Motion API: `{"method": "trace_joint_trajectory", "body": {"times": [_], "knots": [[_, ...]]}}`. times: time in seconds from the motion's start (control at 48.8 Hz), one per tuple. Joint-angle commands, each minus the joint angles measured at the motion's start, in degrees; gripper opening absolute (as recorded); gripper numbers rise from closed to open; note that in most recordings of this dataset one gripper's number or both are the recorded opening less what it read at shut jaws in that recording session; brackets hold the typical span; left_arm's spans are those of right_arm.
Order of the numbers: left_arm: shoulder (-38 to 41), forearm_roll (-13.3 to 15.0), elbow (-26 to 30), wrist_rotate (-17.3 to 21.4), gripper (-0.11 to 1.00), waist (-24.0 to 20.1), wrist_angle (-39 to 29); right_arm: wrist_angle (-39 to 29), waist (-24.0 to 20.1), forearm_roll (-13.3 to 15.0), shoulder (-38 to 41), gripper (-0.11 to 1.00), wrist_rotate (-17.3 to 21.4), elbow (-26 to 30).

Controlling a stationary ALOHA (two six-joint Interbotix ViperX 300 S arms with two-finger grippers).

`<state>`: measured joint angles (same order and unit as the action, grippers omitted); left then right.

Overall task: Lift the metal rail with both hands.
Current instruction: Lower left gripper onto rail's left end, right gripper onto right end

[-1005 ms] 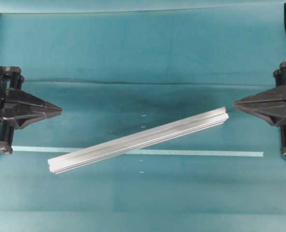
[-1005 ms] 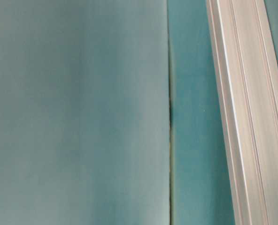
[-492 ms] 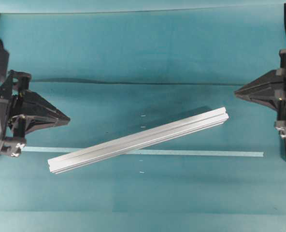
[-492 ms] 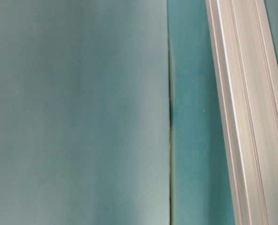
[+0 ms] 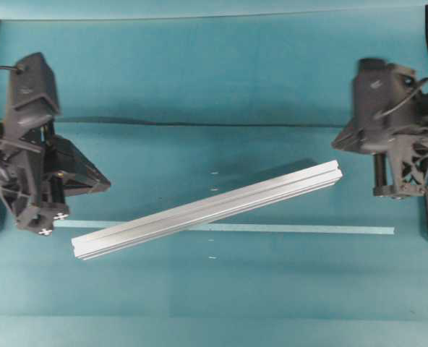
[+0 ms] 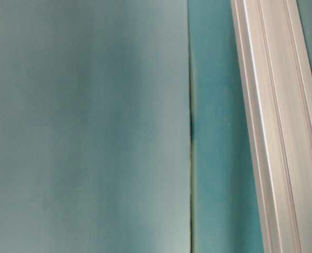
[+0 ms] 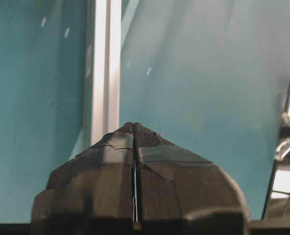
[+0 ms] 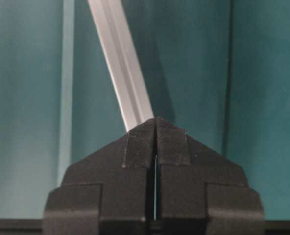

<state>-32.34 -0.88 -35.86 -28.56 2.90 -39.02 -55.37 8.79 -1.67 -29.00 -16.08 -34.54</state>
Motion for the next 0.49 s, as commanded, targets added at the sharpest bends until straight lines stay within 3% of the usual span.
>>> {"method": "trace_joint_trajectory", "body": {"times": [0.0,0.226,0.472], "knots": [[1.05,-0.18,2.02,0.44,-0.06,0.79,-1.05,-1.41,0.26,-0.26,2.37,-0.03,-2.46,2.37],[3.34,-0.18,2.2,1.67,-0.06,1.41,-2.46,-2.9,1.23,-0.26,9.32,-0.03,-13.01,5.98],[8.7,-0.18,4.39,1.93,-0.06,2.99,-7.82,-4.66,0.97,-0.26,14.85,-0.02,-19.42,7.38]]}}
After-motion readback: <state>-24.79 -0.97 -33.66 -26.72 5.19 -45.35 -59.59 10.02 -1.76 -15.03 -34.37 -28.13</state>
